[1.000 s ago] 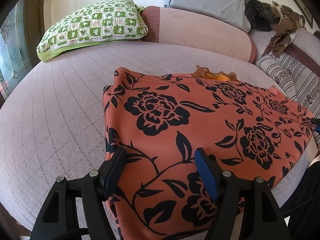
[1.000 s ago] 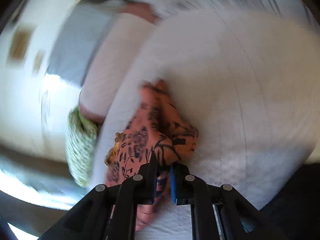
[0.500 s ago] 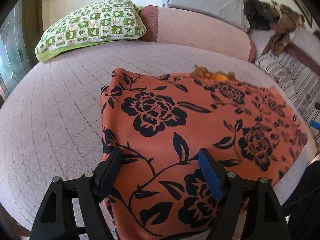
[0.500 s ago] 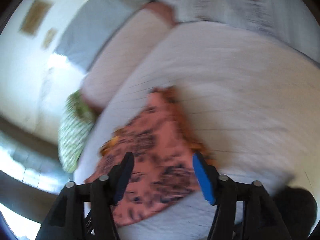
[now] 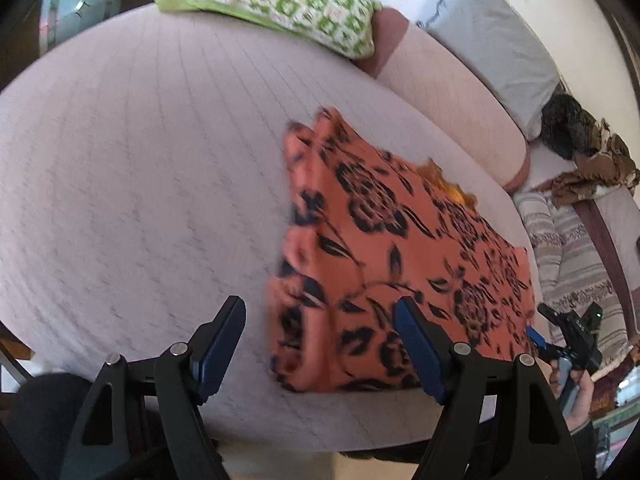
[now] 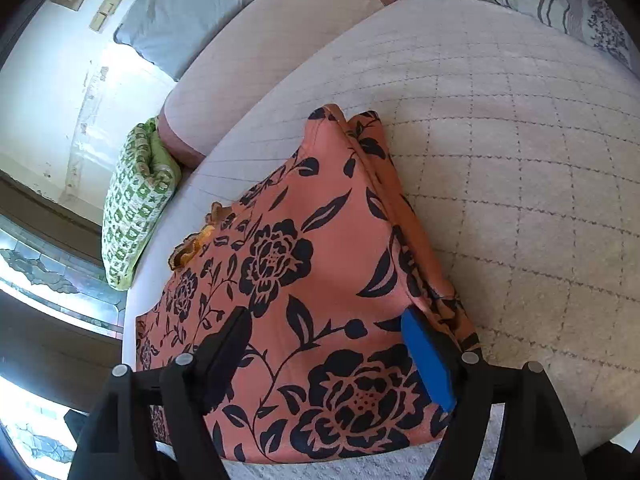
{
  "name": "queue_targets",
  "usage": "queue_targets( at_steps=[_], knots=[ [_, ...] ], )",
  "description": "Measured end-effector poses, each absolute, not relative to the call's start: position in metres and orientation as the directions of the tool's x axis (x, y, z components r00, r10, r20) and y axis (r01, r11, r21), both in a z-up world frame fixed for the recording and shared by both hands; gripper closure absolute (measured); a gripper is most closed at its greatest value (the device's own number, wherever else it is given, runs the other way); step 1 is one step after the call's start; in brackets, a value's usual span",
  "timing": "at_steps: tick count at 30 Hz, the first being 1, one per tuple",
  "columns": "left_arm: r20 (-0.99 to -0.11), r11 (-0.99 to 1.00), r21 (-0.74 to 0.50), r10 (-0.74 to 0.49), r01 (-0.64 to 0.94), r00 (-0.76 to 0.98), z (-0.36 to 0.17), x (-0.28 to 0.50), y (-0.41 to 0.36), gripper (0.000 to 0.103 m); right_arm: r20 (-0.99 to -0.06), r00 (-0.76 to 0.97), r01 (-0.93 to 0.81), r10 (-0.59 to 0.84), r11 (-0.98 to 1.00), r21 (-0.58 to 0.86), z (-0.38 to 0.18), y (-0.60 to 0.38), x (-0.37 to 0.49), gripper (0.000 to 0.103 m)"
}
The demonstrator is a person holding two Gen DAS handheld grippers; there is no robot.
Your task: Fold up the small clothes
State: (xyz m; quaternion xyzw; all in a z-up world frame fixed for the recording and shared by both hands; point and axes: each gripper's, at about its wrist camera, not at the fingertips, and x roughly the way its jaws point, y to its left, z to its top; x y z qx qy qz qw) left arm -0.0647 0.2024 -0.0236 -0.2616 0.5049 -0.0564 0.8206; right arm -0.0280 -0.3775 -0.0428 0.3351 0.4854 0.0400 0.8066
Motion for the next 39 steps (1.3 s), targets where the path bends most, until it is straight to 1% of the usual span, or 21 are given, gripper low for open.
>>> queue_targets(
  at_steps=[1,2,3,4,5,7,10,13,14,16,17,18,20,21,28,31,32,33,34,37,39],
  knots=[
    [-0.795,0.855,-0.494,-0.37,-0.159,0.481,-0.022,-0.064,0.198,0.032,-0.754,0.525,0.259,0.394,0.771,0.582,-0.04,-0.38,-0.027,0.023],
    [-0.809,0.875,-0.461,-0.347,-0.147,0.474,-0.02,-0.062,0.191,0.05,-0.753,0.524,0.255,0.398,0.77,0.584,-0.04,-0.38,-0.027,0.023],
    [-0.827,0.89,-0.433,-0.33,-0.143,0.454,-0.022,-0.062,0.186,0.081,-0.751,0.524,0.252,0.401,0.769,0.587,-0.04,-0.381,-0.027,0.023],
    [-0.853,0.895,-0.415,-0.323,-0.16,0.41,-0.033,-0.058,0.185,0.093,-0.749,0.526,0.252,0.403,0.767,0.59,-0.04,-0.382,-0.027,0.023],
    [-0.857,0.887,-0.425,-0.33,-0.18,0.395,-0.038,-0.057,0.188,0.096,-0.748,0.527,0.251,0.404,0.767,0.591,-0.041,-0.382,-0.026,0.023],
    [-0.835,0.833,-0.494,-0.375,-0.248,0.403,-0.044,-0.061,0.2,0.098,-0.749,0.527,0.248,0.402,0.77,0.588,-0.039,-0.384,-0.029,0.023],
    [-0.818,0.902,-0.401,-0.273,-0.162,0.505,-0.006,-0.076,0.187,0.098,-0.746,0.527,0.24,0.409,0.77,0.592,-0.039,-0.386,-0.03,0.023],
    [-0.879,0.88,-0.408,-0.306,-0.244,0.366,-0.048,-0.067,0.191,0.094,-0.743,0.527,0.236,0.413,0.769,0.594,-0.04,-0.385,-0.03,0.022],
    [-0.858,0.849,-0.452,-0.331,-0.274,0.392,-0.048,-0.07,0.197,0.093,-0.739,0.528,0.234,0.419,0.764,0.601,-0.039,-0.385,-0.029,0.02],
    [-0.847,0.866,-0.44,-0.312,-0.238,0.43,-0.027,-0.066,0.195,0.08,-0.737,0.524,0.236,0.426,0.759,0.607,-0.039,-0.385,-0.03,0.02],
    [-0.84,0.88,-0.421,-0.286,-0.22,0.461,-0.016,-0.066,0.194,0.064,-0.733,0.527,0.236,0.431,0.754,0.613,-0.039,-0.387,-0.03,0.02],
    [-0.829,0.894,-0.4,-0.259,-0.201,0.496,-0.004,-0.064,0.194,0.052,-0.727,0.529,0.233,0.437,0.749,0.62,-0.04,-0.388,-0.031,0.02],
    [-0.808,0.917,-0.362,-0.219,-0.167,0.547,0.013,-0.048,0.199,0.042,-0.723,0.532,0.226,0.442,0.748,0.624,-0.04,-0.388,-0.031,0.02],
    [-0.81,0.923,-0.349,-0.212,-0.16,0.546,0.013,-0.032,0.204,0.041,-0.722,0.533,0.223,0.442,0.749,0.623,-0.04,-0.388,-0.031,0.02],
    [-0.857,0.885,-0.424,-0.324,-0.19,0.401,-0.041,0.074,0.226,0.043,-0.712,0.541,0.194,0.448,0.757,0.624,-0.041,-0.386,-0.031,0.019],
    [-0.854,0.884,-0.429,-0.331,-0.186,0.401,-0.054,0.089,0.222,0.057,-0.705,0.545,0.186,0.454,0.754,0.63,-0.041,-0.386,-0.031,0.019],
    [-0.858,0.887,-0.42,-0.321,-0.19,0.401,-0.056,0.091,0.224,0.079,-0.704,0.546,0.185,0.455,0.754,0.631,-0.042,-0.386,-0.031,0.019],
    [-0.852,0.877,-0.439,-0.338,-0.193,0.4,-0.056,0.09,0.226,0.089,-0.704,0.546,0.184,0.455,0.754,0.63,-0.042,-0.386,-0.031,0.019],
    [-0.83,0.864,-0.466,-0.353,-0.189,0.432,-0.049,0.086,0.23,0.09,-0.705,0.545,0.181,0.454,0.758,0.627,-0.042,-0.385,-0.03,0.019],
    [-0.792,0.924,-0.374,-0.278,-0.073,0.544,-0.016,0.067,0.216,0.091,-0.71,0.544,0.167,0.447,0.772,0.614,-0.042,-0.382,-0.029,0.017],
    [-0.822,0.923,-0.365,-0.258,-0.12,0.508,-0.035,0.071,0.219,0.09,-0.714,0.544,0.16,0.441,0.781,0.604,-0.042,-0.379,-0.029,0.015]
  ],
)
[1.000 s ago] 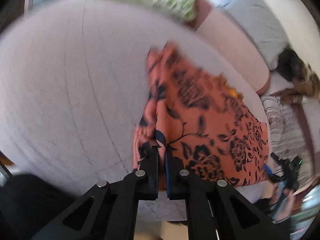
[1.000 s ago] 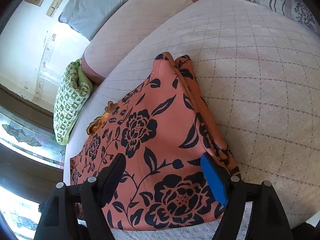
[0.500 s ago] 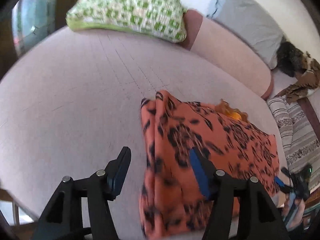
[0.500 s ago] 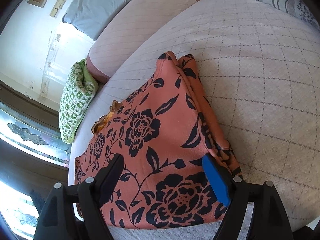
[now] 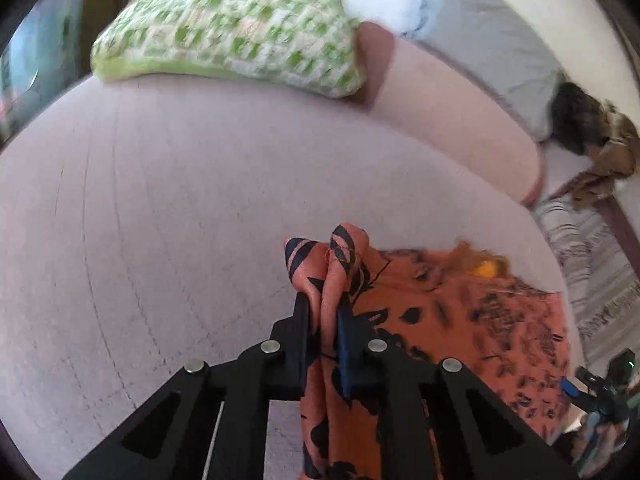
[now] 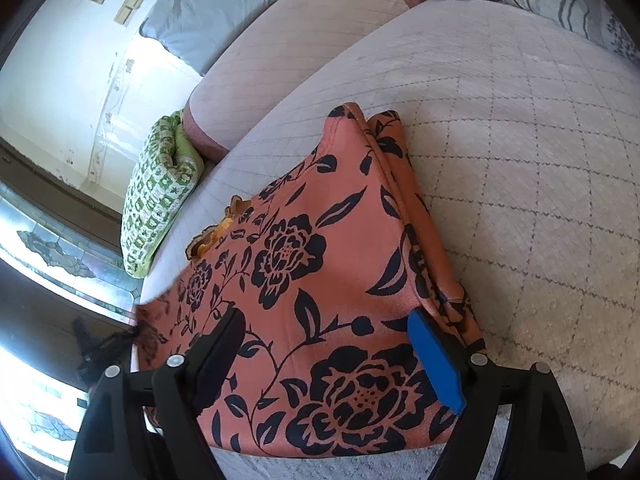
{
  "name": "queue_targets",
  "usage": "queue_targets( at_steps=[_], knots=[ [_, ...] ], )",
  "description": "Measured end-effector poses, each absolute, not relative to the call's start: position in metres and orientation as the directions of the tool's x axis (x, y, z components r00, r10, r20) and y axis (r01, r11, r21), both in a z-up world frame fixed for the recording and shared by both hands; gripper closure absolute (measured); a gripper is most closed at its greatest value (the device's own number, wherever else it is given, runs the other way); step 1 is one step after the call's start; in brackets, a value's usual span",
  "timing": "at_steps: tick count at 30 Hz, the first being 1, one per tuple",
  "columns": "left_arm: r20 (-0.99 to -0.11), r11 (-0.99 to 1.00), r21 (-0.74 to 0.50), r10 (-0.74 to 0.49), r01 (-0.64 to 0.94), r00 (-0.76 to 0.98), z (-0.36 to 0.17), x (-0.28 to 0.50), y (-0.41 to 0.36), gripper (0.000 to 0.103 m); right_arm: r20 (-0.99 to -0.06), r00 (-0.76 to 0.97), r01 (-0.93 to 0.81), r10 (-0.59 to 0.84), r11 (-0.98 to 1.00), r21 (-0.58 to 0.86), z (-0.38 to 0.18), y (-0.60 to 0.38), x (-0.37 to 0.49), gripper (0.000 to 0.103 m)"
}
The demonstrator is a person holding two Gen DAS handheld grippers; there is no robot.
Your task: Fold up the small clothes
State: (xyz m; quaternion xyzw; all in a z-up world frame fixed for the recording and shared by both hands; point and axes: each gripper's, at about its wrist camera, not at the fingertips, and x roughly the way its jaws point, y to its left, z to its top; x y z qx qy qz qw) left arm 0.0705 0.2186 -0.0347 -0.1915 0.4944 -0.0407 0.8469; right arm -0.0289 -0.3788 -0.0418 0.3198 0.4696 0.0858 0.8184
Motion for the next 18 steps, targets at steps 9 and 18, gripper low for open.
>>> queue_targets(
  at_steps=[9,18],
  knots=[
    [-0.816,0.915,-0.383,-0.272,-0.125,0.51,-0.033,0.073,0.221,0.066,-0.714,0.544,0.158,0.442,0.781,0.604,-0.034,-0.377,-0.026,0.013],
    [-0.827,0.916,-0.379,-0.269,-0.135,0.494,-0.048,0.098,0.219,0.054,-0.648,0.567,0.057,0.509,0.761,0.647,0.011,-0.378,0.025,0.013]
  ],
)
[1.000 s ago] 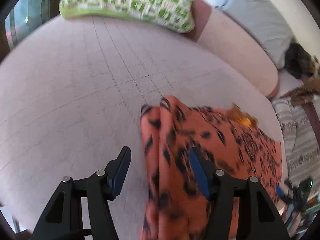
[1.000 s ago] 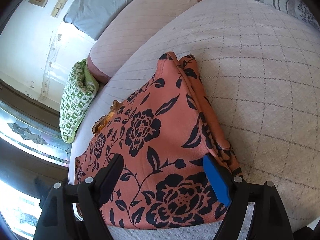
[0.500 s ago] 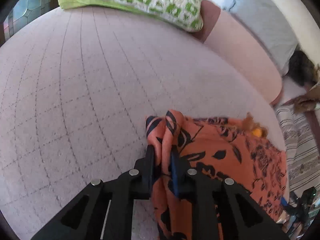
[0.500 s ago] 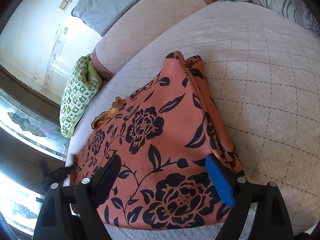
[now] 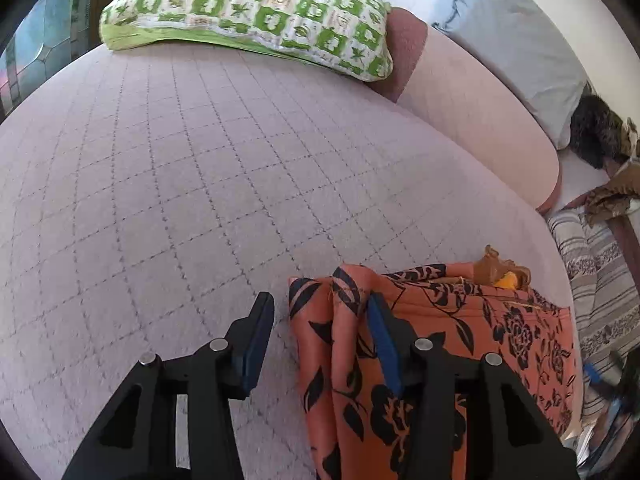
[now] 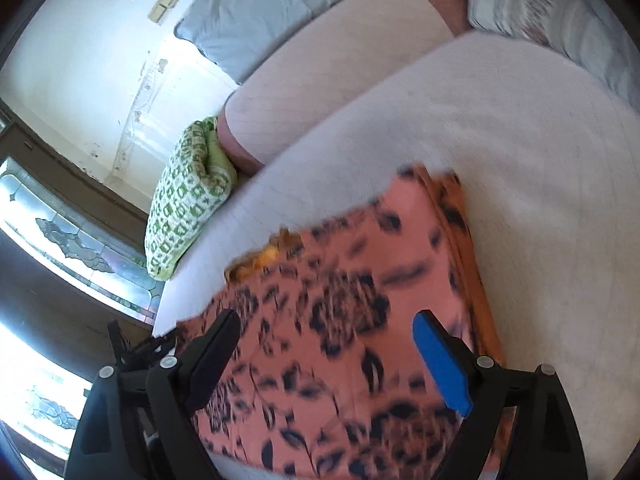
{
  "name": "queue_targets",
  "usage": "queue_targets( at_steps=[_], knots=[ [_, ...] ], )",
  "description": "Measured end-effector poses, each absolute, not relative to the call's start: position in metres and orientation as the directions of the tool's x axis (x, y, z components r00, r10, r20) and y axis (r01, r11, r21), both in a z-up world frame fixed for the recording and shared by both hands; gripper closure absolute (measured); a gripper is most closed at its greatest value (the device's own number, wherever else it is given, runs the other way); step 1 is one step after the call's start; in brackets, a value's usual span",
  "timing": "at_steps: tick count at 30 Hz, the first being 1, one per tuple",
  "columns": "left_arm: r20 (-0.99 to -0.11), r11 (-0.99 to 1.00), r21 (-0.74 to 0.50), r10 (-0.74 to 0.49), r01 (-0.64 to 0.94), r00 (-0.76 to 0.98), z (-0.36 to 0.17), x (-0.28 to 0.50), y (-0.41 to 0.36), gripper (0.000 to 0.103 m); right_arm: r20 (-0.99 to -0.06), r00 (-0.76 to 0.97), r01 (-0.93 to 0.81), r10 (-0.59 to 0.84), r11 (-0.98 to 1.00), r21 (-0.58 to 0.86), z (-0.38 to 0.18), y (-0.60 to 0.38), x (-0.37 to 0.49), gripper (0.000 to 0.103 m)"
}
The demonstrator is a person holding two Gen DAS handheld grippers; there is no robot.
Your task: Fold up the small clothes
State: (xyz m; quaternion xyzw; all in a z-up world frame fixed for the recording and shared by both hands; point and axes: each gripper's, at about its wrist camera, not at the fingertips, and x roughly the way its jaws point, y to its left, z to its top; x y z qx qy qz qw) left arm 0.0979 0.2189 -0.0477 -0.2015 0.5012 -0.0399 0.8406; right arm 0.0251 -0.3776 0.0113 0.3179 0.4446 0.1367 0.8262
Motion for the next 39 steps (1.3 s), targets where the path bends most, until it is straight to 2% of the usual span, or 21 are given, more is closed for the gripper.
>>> queue_targets(
  at_steps=[1,3,5,7,8,10,16,21,24,30,31,33,34,36,37,39],
  knots=[
    [-0.827,0.917,-0.377,-0.269,-0.132,0.494,-0.05,0.1,0.217,0.056,-0.631,0.559,0.055,0.538,0.735,0.676,0.01,-0.379,0.038,0.013],
    [-0.839,0.931,-0.347,-0.252,-0.116,0.483,-0.055,0.103,0.212,0.076,-0.603,0.549,0.065,0.579,0.69,0.721,0.002,-0.383,0.062,0.013],
    [-0.85,0.942,-0.316,-0.228,-0.114,0.474,-0.06,0.109,0.209,0.078,-0.6,0.527,0.1,0.602,0.657,0.747,-0.018,-0.39,0.084,0.013],
    [-0.851,0.936,-0.327,-0.233,-0.128,0.471,-0.065,0.112,0.212,0.079,-0.712,0.496,0.264,0.497,0.695,0.669,-0.051,-0.407,0.096,0.014],
    [-0.852,0.934,-0.333,-0.237,-0.133,0.468,-0.066,0.113,0.213,0.079,-0.684,0.517,0.299,0.515,0.639,0.708,-0.062,-0.416,0.095,0.017],
    [-0.854,0.931,-0.336,-0.238,-0.14,0.463,-0.065,0.114,0.213,0.079,-0.648,0.546,0.28,0.531,0.614,0.738,-0.054,-0.417,0.089,0.017],
    [-0.813,0.942,-0.322,-0.223,-0.096,0.539,-0.028,0.083,0.208,0.07,-0.633,0.54,0.192,0.554,0.651,0.734,-0.02,-0.402,0.055,0.017],
    [-0.774,0.948,-0.313,-0.221,-0.055,0.594,0.004,0.034,0.194,0.052,-0.631,0.501,0.083,0.592,0.693,0.716,0.002,-0.369,0.007,0.017],
    [-0.767,0.947,-0.319,-0.231,-0.043,0.599,0.008,0.007,0.186,0.05,-0.645,0.491,0.047,0.585,0.722,0.69,0.006,-0.351,-0.02,0.017],
    [-0.799,0.925,-0.369,-0.265,-0.091,0.54,-0.014,-0.021,0.188,0.05,-0.647,0.484,0.057,0.59,0.716,0.696,-0.004,-0.348,-0.048,0.017],
    [-0.805,0.926,-0.367,-0.268,-0.09,0.529,-0.017,-0.025,0.188,0.052,-0.645,0.485,0.055,0.59,0.716,0.696,-0.005,-0.347,-0.049,0.017],
    [-0.839,0.945,-0.314,-0.232,-0.088,0.491,-0.025,-0.031,0.185,0.098,-0.646,0.479,0.042,0.594,0.719,0.694,-0.008,-0.344,-0.047,0.017],
    [-0.85,0.948,-0.303,-0.221,-0.101,0.478,-0.03,-0.031,0.187,0.098,-0.656,0.472,0.044,0.589,0.727,0.685,-0.013,-0.342,-0.044,0.017],
    [-0.838,0.896,-0.41,-0.296,-0.171,0.459,-0.045,-0.029,0.203,0.098,-0.7,0.438,0.108,0.563,0.741,0.663,-0.032,-0.346,-0.04,0.017],
    [-0.822,0.858,-0.468,-0.334,-0.212,0.462,-0.045,-0.028,0.212,0.098,-0.688,0.439,0.121,0.577,0.721,0.682,-0.039,-0.347,-0.04,0.017],
    [-0.82,0.864,-0.46,-0.325,-0.204,0.471,-0.037,-0.03,0.212,0.097,-0.67,0.457,0.124,0.584,0.705,0.699,-0.039,-0.35,-0.041,0.017]
  ],
)
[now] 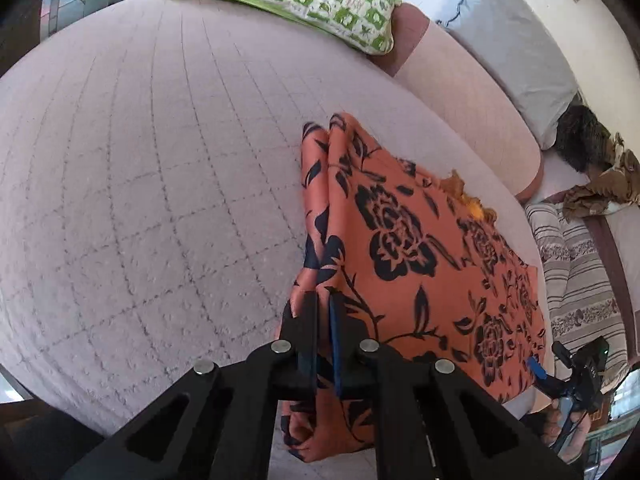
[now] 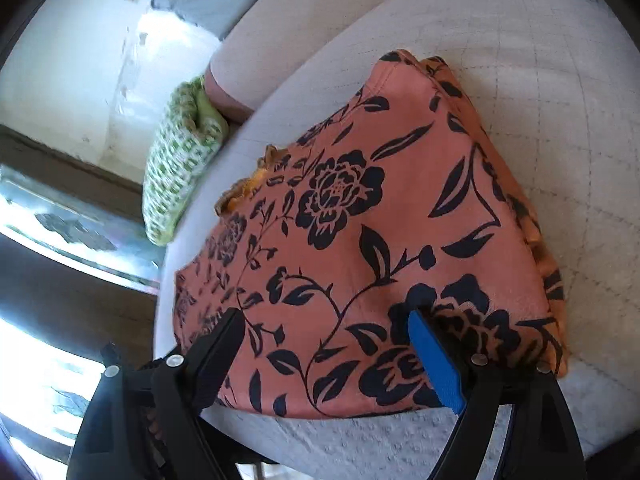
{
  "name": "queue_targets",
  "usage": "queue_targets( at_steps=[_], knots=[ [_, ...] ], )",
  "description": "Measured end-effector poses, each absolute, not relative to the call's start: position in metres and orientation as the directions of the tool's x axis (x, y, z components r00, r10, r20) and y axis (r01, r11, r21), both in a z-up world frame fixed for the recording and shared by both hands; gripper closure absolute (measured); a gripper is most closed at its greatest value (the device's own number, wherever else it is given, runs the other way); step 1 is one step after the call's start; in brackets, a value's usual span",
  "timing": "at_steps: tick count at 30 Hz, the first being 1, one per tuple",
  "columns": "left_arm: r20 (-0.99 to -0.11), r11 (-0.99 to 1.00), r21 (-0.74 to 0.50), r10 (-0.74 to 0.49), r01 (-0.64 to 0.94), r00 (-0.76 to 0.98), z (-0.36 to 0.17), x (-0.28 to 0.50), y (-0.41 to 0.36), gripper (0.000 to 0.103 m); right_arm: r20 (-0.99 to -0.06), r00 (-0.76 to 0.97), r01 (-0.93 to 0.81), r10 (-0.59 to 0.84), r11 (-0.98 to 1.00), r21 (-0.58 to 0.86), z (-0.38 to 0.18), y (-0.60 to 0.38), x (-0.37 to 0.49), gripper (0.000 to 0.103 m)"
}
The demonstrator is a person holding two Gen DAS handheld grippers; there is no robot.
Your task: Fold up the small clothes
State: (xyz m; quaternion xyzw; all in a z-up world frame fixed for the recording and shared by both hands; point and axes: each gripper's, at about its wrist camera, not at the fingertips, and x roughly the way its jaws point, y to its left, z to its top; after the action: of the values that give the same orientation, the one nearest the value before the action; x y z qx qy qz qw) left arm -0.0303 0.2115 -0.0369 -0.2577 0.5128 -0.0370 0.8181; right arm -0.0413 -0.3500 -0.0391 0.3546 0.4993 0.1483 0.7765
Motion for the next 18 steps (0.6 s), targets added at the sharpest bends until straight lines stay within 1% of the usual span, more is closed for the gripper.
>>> queue_targets(
  at_steps=[1,2,4,6,7,8,10,11,12,13,15,18],
  knots=[
    [-0.823,0.876,-0.442,-0.311,-0.192,0.476,-0.033,-0.032,0.209,0.097,-0.664,0.46,0.127,0.59,0.696,0.707,-0.039,-0.352,-0.042,0.017],
    [-0.825,0.897,-0.409,-0.285,-0.168,0.488,-0.023,-0.033,0.203,0.094,-0.66,0.459,0.128,0.595,0.691,0.712,-0.039,-0.353,-0.042,0.017],
    [-0.804,0.903,-0.409,-0.289,-0.131,0.52,-0.007,-0.032,0.198,0.083,-0.655,0.459,0.124,0.6,0.687,0.716,-0.039,-0.355,-0.042,0.017],
    [-0.79,0.918,-0.383,-0.27,-0.1,0.551,0.005,-0.024,0.194,0.052,-0.656,0.458,0.118,0.6,0.691,0.714,-0.039,-0.355,-0.043,0.017],
    [-0.789,0.93,-0.356,-0.251,-0.085,0.561,0.008,-0.017,0.192,0.047,-0.657,0.457,0.118,0.6,0.691,0.713,-0.04,-0.355,-0.042,0.017],
    [-0.793,0.937,-0.339,-0.24,-0.079,0.56,0.007,-0.009,0.191,0.045,-0.656,0.456,0.118,0.601,0.691,0.714,-0.04,-0.354,-0.041,0.017],
    [-0.813,0.938,-0.335,-0.241,-0.088,0.529,-0.004,0.008,0.191,0.045,-0.653,0.457,0.118,0.604,0.687,0.717,-0.041,-0.356,-0.042,0.017],
    [-0.834,0.934,-0.342,-0.252,-0.103,0.491,-0.018,0.02,0.194,0.056,-0.65,0.457,0.117,0.607,0.684,0.72,-0.041,-0.357,-0.043,0.017],
    [-0.85,0.928,-0.354,-0.27,-0.113,0.452,-0.031,0.025,0.196,0.096,-0.648,0.456,0.115,0.609,0.682,0.722,-0.042,-0.357,-0.043,0.017],
    [-0.865,0.915,-0.378,-0.294,-0.144,0.407,-0.047,0.028,0.2,0.093,-0.647,0.456,0.113,0.611,0.682,0.723,-0.042,-0.357,-0.043,0.017],
    [-0.842,0.892,-0.421,-0.317,-0.166,0.437,-0.047,0.023,0.207,0.094,-0.645,0.455,0.106,0.614,0.682,0.724,-0.042,-0.357,-0.044,0.017],
    [-0.835,0.888,-0.426,-0.313,-0.173,0.452,-0.045,0.017,0.208,0.094,-0.646,0.452,0.101,0.615,0.684,0.722,-0.042,-0.357,-0.043,0.017]
  ],
)
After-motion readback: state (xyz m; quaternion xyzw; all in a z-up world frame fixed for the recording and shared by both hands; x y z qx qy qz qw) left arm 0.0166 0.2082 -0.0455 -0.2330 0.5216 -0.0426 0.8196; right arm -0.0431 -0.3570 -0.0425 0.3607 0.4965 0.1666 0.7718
